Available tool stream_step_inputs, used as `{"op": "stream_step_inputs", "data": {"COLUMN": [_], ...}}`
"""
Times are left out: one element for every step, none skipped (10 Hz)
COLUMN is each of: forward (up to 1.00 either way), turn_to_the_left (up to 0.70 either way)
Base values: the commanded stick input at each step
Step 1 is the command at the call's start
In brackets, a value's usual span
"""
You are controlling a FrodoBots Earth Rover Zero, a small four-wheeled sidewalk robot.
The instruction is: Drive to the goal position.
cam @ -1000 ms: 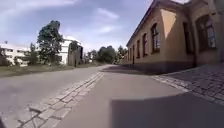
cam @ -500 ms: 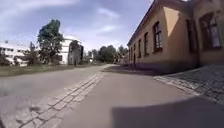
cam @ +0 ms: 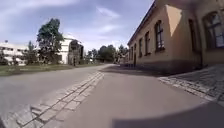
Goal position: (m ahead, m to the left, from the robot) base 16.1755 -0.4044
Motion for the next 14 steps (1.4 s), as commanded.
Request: {"op": "stream_step_inputs", "data": {"forward": [0.70,0.70,0.70,0.70,0.70,0.70,0.70,0.70,0.70,0.70,0.70,0.70,0.70,0.70], "turn_to_the_left": [0.00,0.00,0.00,0.00,0.00,0.00,0.00,0.00,-0.01,-0.05,-0.09,-0.13,-0.16,-0.20]}}
